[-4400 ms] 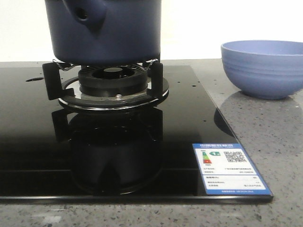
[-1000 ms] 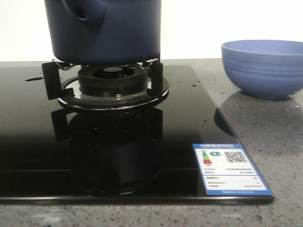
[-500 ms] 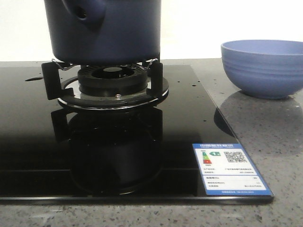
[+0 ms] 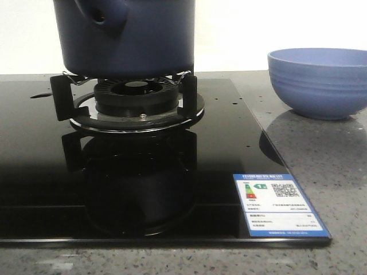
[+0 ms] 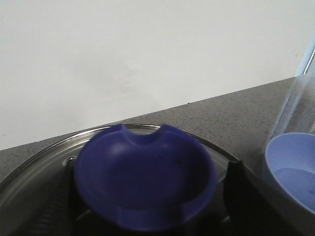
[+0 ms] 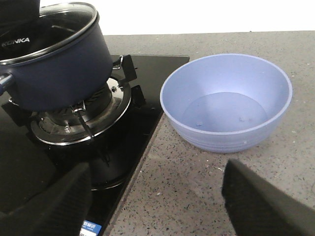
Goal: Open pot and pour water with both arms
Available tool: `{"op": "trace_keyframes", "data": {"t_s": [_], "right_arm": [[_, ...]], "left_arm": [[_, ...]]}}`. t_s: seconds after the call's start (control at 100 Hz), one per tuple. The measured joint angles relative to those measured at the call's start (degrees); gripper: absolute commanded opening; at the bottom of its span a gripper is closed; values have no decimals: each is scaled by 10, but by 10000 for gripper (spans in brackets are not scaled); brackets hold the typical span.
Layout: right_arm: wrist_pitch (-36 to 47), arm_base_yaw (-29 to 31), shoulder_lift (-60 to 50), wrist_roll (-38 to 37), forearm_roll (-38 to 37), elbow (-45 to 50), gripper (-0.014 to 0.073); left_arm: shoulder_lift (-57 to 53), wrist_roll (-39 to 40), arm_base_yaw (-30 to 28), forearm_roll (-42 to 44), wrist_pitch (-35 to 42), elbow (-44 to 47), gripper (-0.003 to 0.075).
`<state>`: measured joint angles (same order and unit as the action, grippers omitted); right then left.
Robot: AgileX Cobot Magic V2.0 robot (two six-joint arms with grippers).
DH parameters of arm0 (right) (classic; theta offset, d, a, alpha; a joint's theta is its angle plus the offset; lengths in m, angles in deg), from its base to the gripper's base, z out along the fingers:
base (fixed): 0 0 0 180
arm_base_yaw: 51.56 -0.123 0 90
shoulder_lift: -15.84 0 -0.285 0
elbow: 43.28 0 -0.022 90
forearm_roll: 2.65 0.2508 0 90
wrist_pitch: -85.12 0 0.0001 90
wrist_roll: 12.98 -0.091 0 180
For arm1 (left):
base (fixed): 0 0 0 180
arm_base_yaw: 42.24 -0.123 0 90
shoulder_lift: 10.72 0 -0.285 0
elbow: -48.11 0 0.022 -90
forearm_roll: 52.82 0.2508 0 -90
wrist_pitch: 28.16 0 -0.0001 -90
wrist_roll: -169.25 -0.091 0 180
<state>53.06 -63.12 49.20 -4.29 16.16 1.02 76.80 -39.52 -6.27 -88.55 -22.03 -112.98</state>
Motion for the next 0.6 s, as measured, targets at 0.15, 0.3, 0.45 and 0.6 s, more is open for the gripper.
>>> {"op": "trace_keyframes", "data": {"t_s": [0.15,0.3,0.45,0.6], "right_arm": [[0,0,0,0,0,0,503],[0,0,0,0,0,0,503],[0,0,0,0,0,0,503],[0,0,0,0,0,0,503]], "left_arm": [[9,0,0,0,20,0,521],[9,0,0,0,22,-1,437],[9,0,1,0,23,-1,354],[9,0,1,-1,23,-1,328]]}}
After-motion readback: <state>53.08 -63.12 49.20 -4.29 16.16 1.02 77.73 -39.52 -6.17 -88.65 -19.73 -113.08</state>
